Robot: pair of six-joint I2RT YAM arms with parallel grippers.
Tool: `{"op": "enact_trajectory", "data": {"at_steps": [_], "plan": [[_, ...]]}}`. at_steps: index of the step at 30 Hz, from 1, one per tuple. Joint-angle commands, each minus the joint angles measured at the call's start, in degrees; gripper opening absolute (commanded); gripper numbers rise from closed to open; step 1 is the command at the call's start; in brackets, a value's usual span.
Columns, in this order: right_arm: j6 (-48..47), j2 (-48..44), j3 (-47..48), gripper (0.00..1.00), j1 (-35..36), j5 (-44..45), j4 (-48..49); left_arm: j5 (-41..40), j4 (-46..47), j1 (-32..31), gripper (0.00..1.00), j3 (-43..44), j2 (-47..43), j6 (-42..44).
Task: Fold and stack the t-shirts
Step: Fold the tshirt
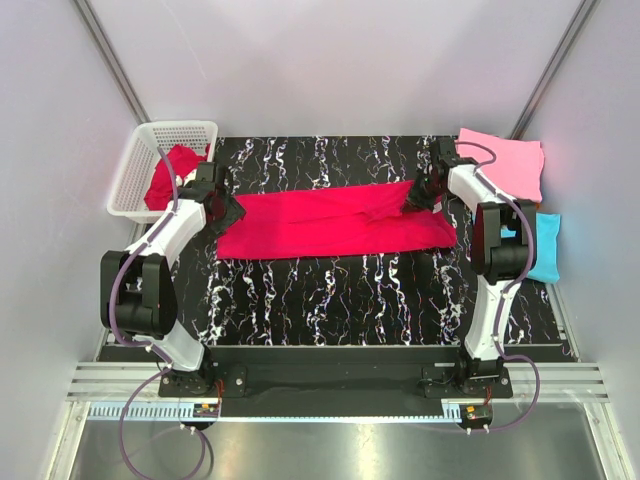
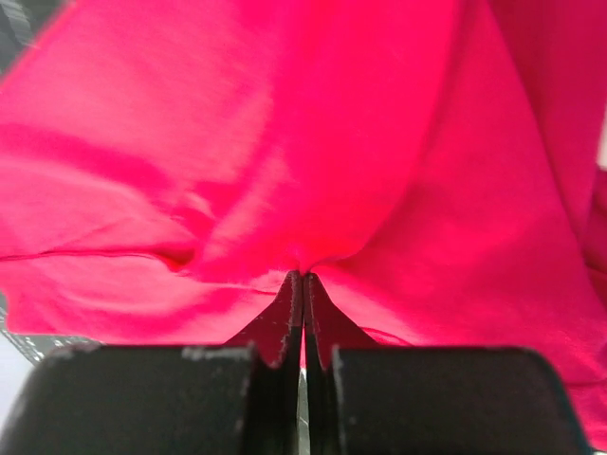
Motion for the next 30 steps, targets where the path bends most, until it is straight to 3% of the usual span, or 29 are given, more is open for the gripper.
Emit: {"op": "enact_trajectory", "data": {"at_steps": [1, 24, 27, 28, 30], "plan": [[-0.1, 0.5, 4.8, 0.0, 1.2, -1.9, 1.3, -0.1, 0.6, 0.2, 0.59, 1.8, -2.0, 1.1], [-1.0, 21.3, 30.7, 0.0, 3.9, -17.3, 3.1, -0.8, -0.9, 0.2, 0.59, 2.7, -2.2, 1.1], [-2.1, 21.4, 31.5, 0.32, 3.9, -19.0, 3.4, -0.3, -1.0, 0.2, 0.59, 2.9, -1.8, 1.1], [-2.5, 21.1, 31.5, 0.5, 3.9, -19.2, 3.4, -0.2, -1.0, 0.2, 0.59, 3.0, -1.7, 1.1], [-3.5, 20.4, 31.6, 0.57, 3.9, -19.9, 3.7, 0.1, -0.9, 0.2, 0.59, 3.2, -1.0, 1.3]]}}
